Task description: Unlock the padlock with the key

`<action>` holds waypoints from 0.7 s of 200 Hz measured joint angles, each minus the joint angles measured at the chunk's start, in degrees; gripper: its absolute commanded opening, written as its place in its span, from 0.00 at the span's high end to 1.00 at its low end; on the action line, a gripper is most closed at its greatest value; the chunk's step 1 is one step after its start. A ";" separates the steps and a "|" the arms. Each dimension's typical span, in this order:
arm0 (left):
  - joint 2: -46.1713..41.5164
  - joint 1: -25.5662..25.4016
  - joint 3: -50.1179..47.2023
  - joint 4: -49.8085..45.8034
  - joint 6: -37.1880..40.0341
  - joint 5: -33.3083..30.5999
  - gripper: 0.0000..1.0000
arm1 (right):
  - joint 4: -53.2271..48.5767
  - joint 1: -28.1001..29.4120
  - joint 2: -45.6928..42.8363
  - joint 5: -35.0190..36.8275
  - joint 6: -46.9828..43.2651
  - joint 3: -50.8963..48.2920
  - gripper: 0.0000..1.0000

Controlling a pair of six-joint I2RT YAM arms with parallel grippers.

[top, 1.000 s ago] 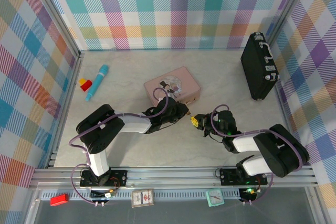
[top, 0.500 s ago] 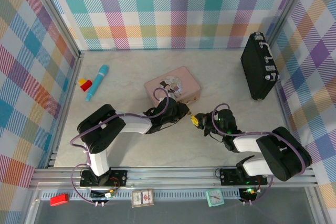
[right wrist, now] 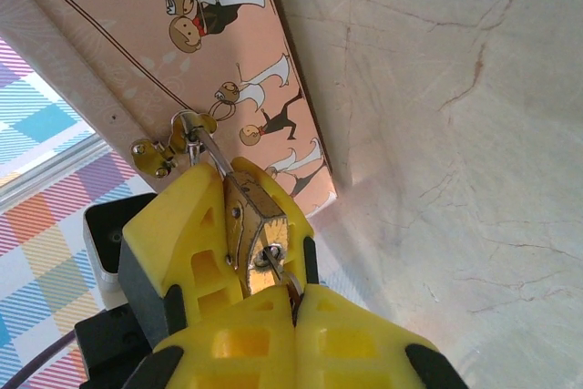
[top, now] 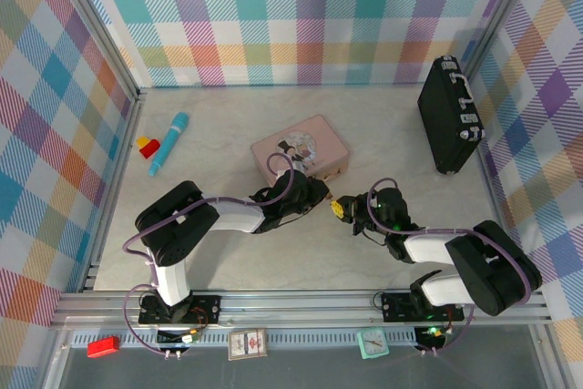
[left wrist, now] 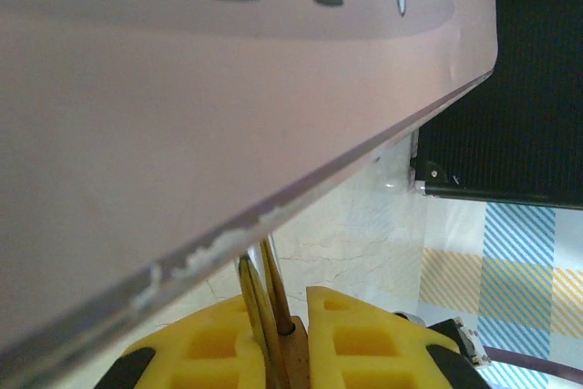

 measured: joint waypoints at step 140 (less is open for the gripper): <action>-0.11 -1.73 0.00 -2.84 -0.70 -3.28 1.00 | 2.05 -4.74 6.82 -6.25 -6.56 3.50 0.53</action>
